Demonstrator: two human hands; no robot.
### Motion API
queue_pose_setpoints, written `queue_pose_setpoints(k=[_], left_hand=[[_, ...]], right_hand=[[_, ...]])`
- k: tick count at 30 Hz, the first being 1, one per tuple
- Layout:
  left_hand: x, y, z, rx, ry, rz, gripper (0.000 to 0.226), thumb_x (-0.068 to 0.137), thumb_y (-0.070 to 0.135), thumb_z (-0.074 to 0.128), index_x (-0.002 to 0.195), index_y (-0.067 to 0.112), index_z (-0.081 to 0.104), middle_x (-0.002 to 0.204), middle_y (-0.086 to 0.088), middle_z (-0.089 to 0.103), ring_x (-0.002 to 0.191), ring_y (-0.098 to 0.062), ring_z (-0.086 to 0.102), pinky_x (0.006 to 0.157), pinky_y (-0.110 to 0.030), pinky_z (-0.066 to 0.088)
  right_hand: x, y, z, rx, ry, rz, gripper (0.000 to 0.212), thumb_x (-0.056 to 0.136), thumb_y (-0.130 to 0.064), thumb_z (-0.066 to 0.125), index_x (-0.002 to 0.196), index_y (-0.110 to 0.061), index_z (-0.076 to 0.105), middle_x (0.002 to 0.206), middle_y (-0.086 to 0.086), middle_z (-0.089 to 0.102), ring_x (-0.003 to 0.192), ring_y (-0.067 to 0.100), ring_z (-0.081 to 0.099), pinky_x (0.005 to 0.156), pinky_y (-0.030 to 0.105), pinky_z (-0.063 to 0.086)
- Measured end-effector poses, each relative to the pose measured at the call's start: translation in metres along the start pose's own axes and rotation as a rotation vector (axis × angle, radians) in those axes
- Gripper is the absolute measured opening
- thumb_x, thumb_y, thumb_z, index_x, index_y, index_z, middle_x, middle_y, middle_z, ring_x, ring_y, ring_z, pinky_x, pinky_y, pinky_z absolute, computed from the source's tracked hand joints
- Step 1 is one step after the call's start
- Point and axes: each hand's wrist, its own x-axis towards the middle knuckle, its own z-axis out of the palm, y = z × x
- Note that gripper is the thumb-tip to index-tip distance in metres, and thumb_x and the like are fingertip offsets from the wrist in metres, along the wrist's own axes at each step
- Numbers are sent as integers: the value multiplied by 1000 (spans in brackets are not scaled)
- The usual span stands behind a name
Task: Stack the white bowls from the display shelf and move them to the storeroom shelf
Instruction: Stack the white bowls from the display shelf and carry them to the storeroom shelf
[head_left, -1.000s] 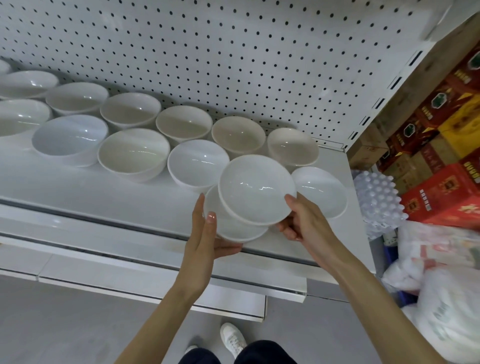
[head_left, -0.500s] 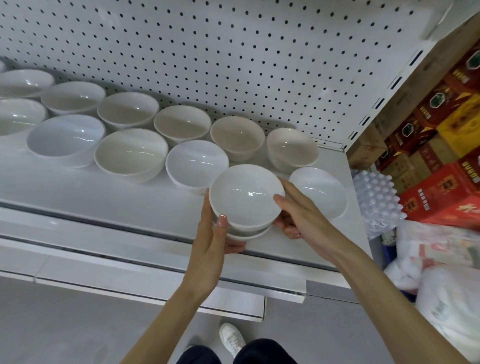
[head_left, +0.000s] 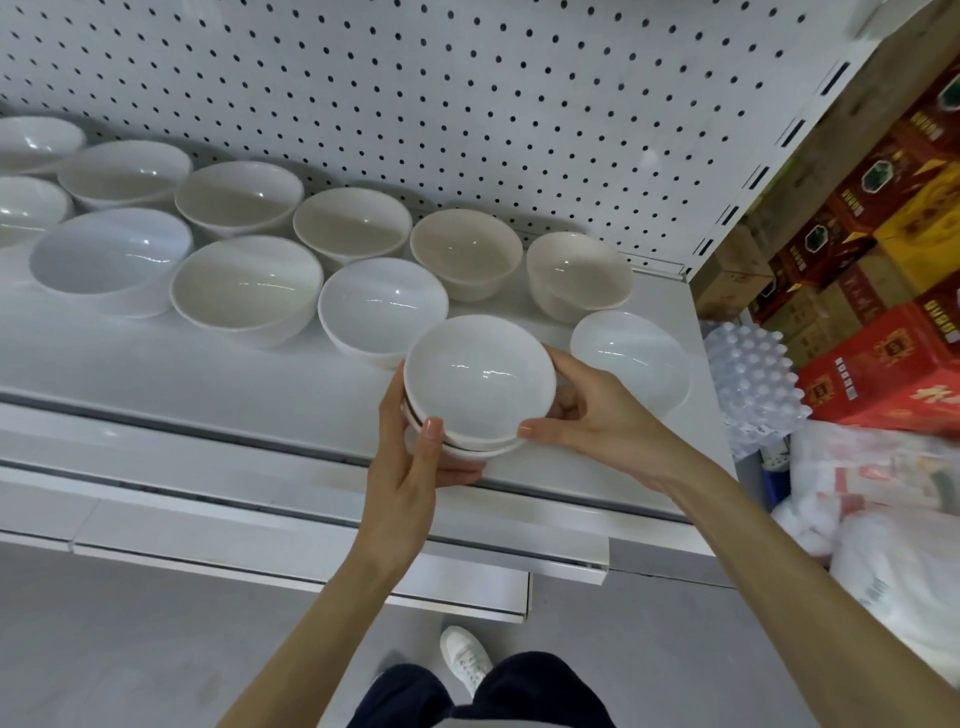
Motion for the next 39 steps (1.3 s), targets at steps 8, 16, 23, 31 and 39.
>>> queue_pose_setpoints(k=[8,16,23,31,39], left_hand=[[-2,-2,3,73,19,20,61,95,43,38,152,35,17,118,32,56,88,-21,72,70,-35,61],[-2,-1,3,0,37,6,63,89,52,44,148,41,26,131,15,54,101,-32,68,70,-31,60],[1,-4,19,-39,38,-12,68,82,58,47,146,44,28,136,5,51,95,-33,70,69,-29,59],[3,-2,40,-34,61,-7,57,91,43,39,147,42,26,128,10,54,91,-31,72,69,-27,59],[11,-10,60,13,62,-4,53,97,50,42,147,42,25,129,5,55,90,-29,72,72,-30,60]], right_hand=[[4,19,2,-204,104,-47,86,68,-39,81,143,-34,40,55,-7,42,55,7,39,62,24,38],[-33,30,-54,-384,815,-57,49,84,-43,63,126,-20,58,60,-6,47,55,6,47,60,14,39],[-34,62,-82,-75,484,365,65,87,-45,62,141,-20,35,84,10,69,66,19,64,57,28,52],[-31,67,-82,738,263,387,34,93,-18,58,126,-12,52,111,19,66,89,30,70,75,33,60],[-45,60,-105,722,332,328,28,97,-11,48,124,-5,50,94,17,65,70,20,70,59,24,58]])
